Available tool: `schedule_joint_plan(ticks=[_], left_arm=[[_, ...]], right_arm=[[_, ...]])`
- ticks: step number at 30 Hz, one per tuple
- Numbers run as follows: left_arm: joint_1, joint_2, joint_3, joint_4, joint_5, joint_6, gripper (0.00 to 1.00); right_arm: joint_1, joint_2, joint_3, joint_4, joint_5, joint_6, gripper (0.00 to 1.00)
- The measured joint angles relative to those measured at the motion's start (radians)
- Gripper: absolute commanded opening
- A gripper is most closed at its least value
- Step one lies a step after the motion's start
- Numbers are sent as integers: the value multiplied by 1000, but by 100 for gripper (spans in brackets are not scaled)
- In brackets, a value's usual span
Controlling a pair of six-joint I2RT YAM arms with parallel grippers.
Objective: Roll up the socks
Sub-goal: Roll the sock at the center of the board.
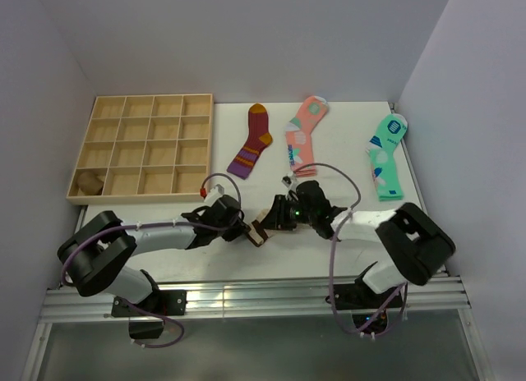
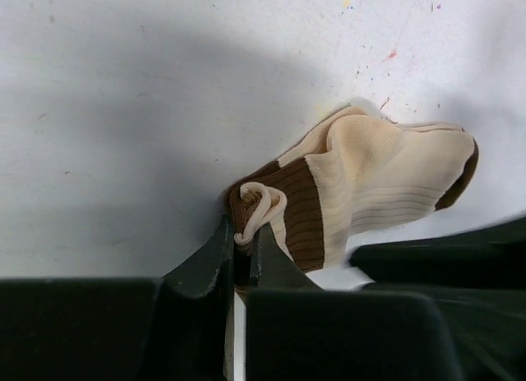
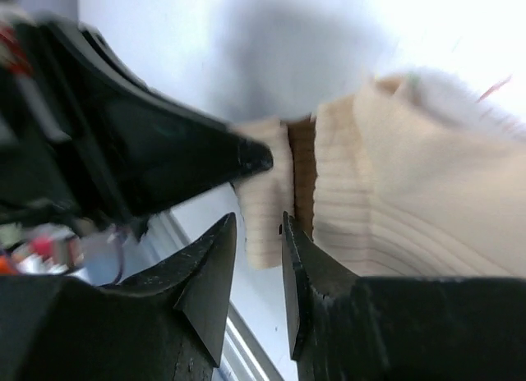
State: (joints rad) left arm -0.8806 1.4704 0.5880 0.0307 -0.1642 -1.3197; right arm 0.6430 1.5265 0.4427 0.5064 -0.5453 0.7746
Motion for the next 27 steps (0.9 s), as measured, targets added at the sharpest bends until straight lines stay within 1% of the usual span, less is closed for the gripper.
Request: schedule_joint_plan(ticks=[2,4,7,10,15,20,27], left_arm=[[-1,0,13,-34,-14,-2,0],[-3,-1,26,-65,-27,-2,0],[-3,-6,39,-108,-48,-4,0],[-3,-15,47,-149,-70,-4,0],[-1,-45,46,-207,-98,-5,0],[13,-85,30,-253,-119,-5,0],[20,-90,28,-268,-122,-10,0]], right_arm=[[0,-93,52,-143,98,-52,37],[-2,-142,115,-256,191,-94,37],[-9,-140,193,-365,287,-139,36],[-16,-74,251,-446,351,-172,33],[-16,76,302,-521,373,-198,29],[-15,150,385,-546,357,-223,28],[-13,247,524,-586,362,-296,28]])
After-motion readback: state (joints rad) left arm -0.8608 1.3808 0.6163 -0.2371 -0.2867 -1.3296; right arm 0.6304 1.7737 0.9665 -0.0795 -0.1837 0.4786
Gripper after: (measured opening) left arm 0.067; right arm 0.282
